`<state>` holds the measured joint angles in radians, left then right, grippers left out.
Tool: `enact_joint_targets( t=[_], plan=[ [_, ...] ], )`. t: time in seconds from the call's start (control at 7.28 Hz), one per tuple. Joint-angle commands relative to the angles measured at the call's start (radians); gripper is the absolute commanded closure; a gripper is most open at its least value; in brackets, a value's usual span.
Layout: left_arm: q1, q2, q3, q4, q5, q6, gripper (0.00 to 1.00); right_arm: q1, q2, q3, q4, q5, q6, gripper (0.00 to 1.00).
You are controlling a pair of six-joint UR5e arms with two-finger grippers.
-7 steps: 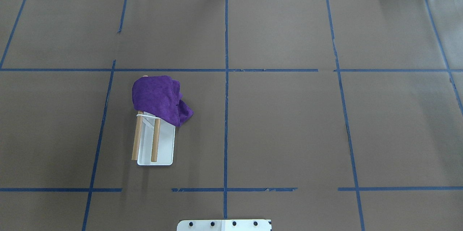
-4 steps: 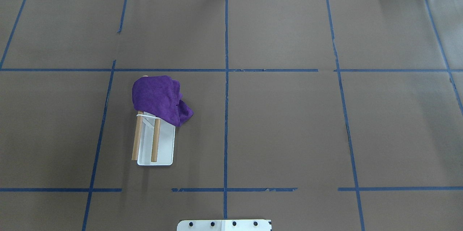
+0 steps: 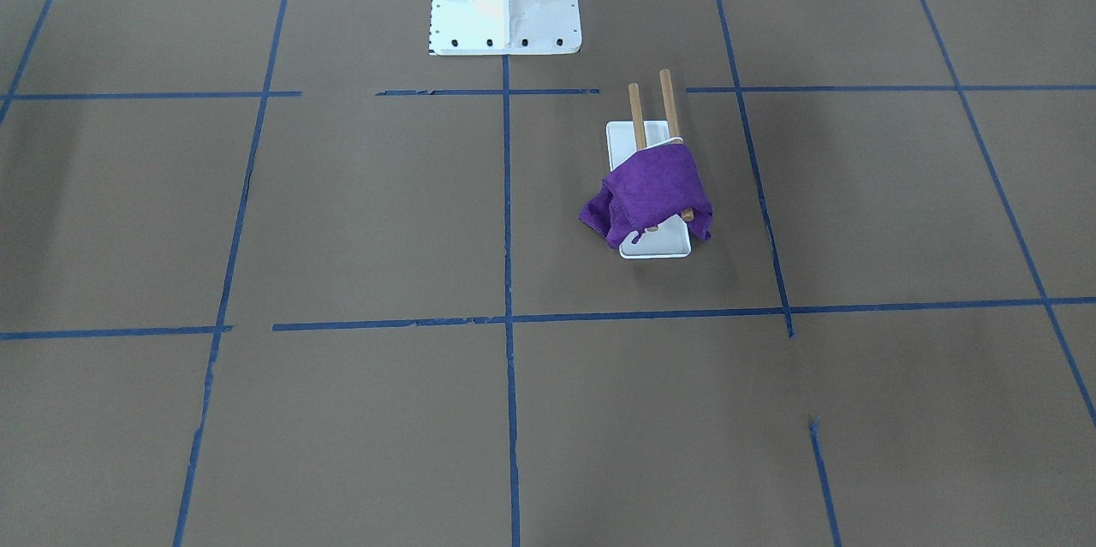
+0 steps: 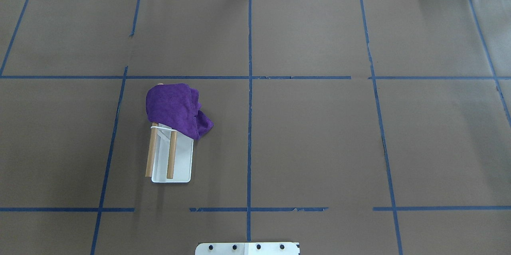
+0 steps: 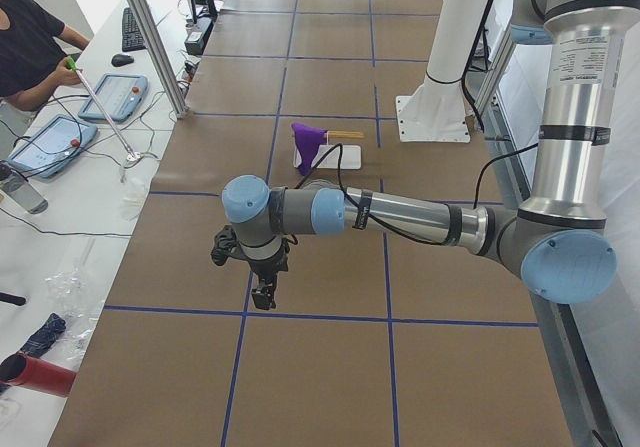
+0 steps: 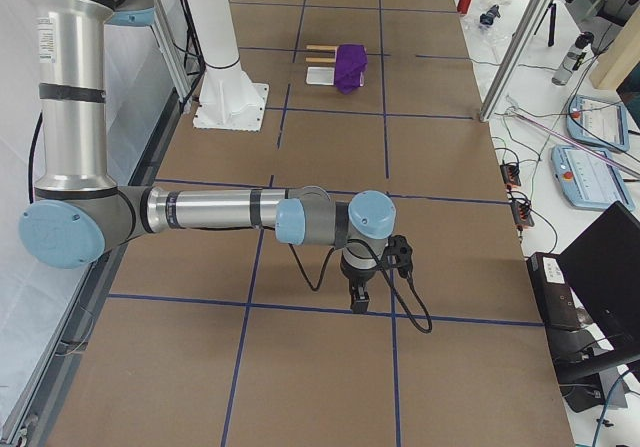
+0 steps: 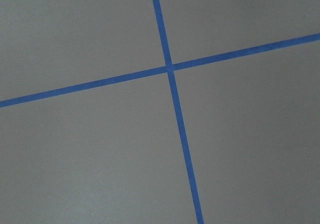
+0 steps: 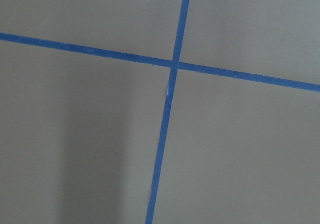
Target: Hang towel on rack
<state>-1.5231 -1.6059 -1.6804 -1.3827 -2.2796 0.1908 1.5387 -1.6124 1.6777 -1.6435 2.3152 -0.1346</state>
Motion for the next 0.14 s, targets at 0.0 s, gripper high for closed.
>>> enact_joint_targets(
  t=[0.0],
  plan=[
    [0.000,0.004,0.007,0.002,0.000,-0.001,0.00,-0.020,0.008,0.004,0.001,-0.003,0.003,0.00]
  ],
)
